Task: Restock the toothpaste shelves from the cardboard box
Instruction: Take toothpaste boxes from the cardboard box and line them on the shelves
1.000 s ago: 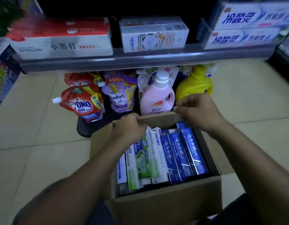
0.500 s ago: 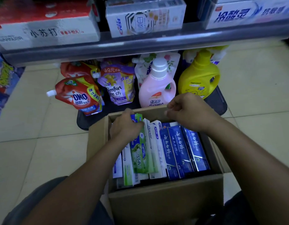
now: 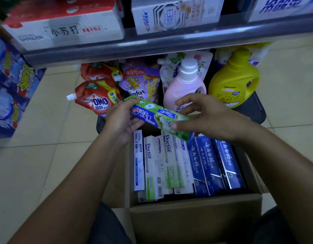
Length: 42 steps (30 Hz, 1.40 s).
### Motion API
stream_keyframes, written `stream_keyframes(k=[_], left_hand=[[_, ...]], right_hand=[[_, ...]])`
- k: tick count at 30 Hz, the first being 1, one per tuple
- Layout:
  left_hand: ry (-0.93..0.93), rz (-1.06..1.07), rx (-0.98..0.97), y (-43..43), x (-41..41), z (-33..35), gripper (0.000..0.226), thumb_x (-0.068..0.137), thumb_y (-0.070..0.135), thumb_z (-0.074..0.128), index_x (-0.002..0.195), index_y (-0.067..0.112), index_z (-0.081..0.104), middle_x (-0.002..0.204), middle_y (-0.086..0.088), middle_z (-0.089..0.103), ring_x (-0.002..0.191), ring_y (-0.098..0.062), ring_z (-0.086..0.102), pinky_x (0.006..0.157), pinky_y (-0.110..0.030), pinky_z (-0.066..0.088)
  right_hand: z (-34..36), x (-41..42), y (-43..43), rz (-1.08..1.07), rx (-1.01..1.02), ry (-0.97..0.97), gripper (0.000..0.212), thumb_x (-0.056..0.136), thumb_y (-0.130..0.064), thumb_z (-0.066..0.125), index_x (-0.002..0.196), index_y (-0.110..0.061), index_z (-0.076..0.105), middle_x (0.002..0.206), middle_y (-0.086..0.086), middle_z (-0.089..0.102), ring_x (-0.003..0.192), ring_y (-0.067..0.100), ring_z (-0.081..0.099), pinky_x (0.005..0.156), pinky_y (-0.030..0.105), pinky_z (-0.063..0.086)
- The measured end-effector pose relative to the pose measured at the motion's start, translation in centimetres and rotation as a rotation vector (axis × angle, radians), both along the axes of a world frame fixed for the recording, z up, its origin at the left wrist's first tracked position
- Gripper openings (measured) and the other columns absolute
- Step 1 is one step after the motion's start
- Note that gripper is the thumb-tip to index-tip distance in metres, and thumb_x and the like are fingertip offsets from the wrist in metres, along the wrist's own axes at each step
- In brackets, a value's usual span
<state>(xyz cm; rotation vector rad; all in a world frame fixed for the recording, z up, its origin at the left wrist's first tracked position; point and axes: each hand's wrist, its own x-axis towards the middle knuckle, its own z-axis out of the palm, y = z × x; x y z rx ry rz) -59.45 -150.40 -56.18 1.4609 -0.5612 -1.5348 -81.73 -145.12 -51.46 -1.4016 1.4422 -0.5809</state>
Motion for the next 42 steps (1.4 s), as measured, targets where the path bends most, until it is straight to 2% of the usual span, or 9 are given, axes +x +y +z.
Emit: stream_keyframes(k=[7, 10, 13, 17, 23, 29, 33, 37, 42], left_hand=[[0.132, 0.005, 0.054, 0.1, 0.3, -0.5, 0.025, 0.09, 0.032, 0.077, 0.106, 0.015, 0.068, 0.084, -0.007, 0.079, 0.074, -0.016, 0.078, 0.057, -0.024, 0.059], [0.023, -0.102, 0.094, 0.3, 0.1, -1.3, 0.043, 0.094, 0.055, 0.064, 0.11, 0.015, 0.066, 0.075, -0.007, 0.075, 0.064, -0.017, 0.075, 0.055, -0.027, 0.059], [-0.199, -0.208, 0.119, 0.2, -0.5, -2.6, 0.05, 0.103, 0.056, 0.042, 0.102, 0.012, 0.066, 0.072, -0.008, 0.074, 0.061, -0.021, 0.073, 0.053, -0.029, 0.057], [-0.755, -0.495, -0.03, 0.1, -1.8, -5.8, 0.025, 0.099, 0.032, 0.054, 0.089, 0.015, 0.07, 0.085, -0.009, 0.073, 0.072, -0.027, 0.068, 0.066, -0.034, 0.054], [-1.288, -0.883, -0.114, 1.5, -5.1, -10.8, 0.062, 0.086, 0.08, 0.048, 0.112, 0.028, 0.068, 0.114, -0.004, 0.067, 0.125, -0.03, 0.047, 0.098, -0.046, 0.042], [-1.139, -0.598, -0.169, 1.4, -6.5, -10.9, 0.053, 0.07, 0.061, 0.079, 0.114, 0.034, 0.068, 0.111, 0.004, 0.072, 0.113, -0.025, 0.063, 0.092, -0.035, 0.038], [-0.698, -0.391, -0.267, 1.3, -6.7, -9.1, 0.031, 0.072, 0.033, 0.083, 0.091, 0.045, 0.061, 0.089, 0.012, 0.073, 0.078, -0.003, 0.069, 0.071, -0.031, 0.057], [-0.391, -0.287, -0.412, 1.0, -5.4, -6.0, 0.041, 0.085, 0.009, 0.08, 0.106, 0.042, 0.066, 0.102, 0.011, 0.074, 0.092, -0.009, 0.072, 0.07, -0.029, 0.06], [-0.232, -0.109, -0.485, -0.3, -3.8, -0.4, 0.056, 0.073, 0.014, 0.062, 0.126, 0.028, 0.059, 0.119, 0.003, 0.071, 0.097, -0.007, 0.069, 0.079, -0.026, 0.051]], right_hand=[[0.1, 0.3, -0.4, -0.206, -0.07, -0.215, 0.038, 0.068, 0.001, 0.088, 0.1, -0.003, 0.068, 0.092, 0.022, 0.075, 0.083, 0.041, 0.074, 0.077, 0.057, 0.061], [0.1, -0.2, -1.0, -0.38, -0.139, -0.295, 0.028, 0.072, -0.001, 0.086, 0.094, 0.004, 0.069, 0.087, 0.027, 0.074, 0.071, 0.039, 0.072, 0.067, 0.048, 0.059], [0.2, -1.4, -1.6, -0.487, -0.215, -0.327, 0.019, 0.076, -0.006, 0.084, 0.086, 0.003, 0.071, 0.082, 0.027, 0.073, 0.067, 0.036, 0.066, 0.067, 0.044, 0.057], [0.2, -3.3, -2.0, -0.551, -0.271, -0.31, 0.019, 0.076, -0.008, 0.083, 0.085, 0.003, 0.072, 0.074, 0.016, 0.072, 0.064, 0.028, 0.067, 0.056, 0.03, 0.056], [0.1, -4.0, -2.0, -0.575, -0.263, -0.323, 0.017, 0.076, -0.006, 0.083, 0.085, 0.003, 0.071, 0.063, 0.005, 0.072, 0.054, 0.019, 0.065, 0.05, 0.023, 0.053], [0.5, -4.8, -1.7, -0.599, -0.256, -0.394, 0.013, 0.077, -0.004, 0.081, 0.085, 0.001, 0.072, 0.066, 0.007, 0.072, 0.055, 0.018, 0.065, 0.049, 0.023, 0.052], [0.8, -5.7, -1.8, -0.623, -0.225, -0.487, 0.015, 0.078, -0.004, 0.079, 0.09, 0.002, 0.072, 0.07, 0.009, 0.072, 0.057, 0.017, 0.065, 0.05, 0.023, 0.051], [1.6, -6.3, -2.1, -0.634, -0.207, -0.59, 0.018, 0.079, -0.005, 0.077, 0.097, -0.002, 0.073, 0.082, 0.016, 0.072, 0.057, 0.016, 0.064, 0.05, 0.023, 0.05], [4.1, -7.7, -2.3, -0.66, -0.266, -0.7, 0.046, 0.065, -0.018, 0.081, 0.106, 0.001, 0.071, 0.083, 0.017, 0.073, 0.058, 0.019, 0.067, 0.057, 0.03, 0.055]])
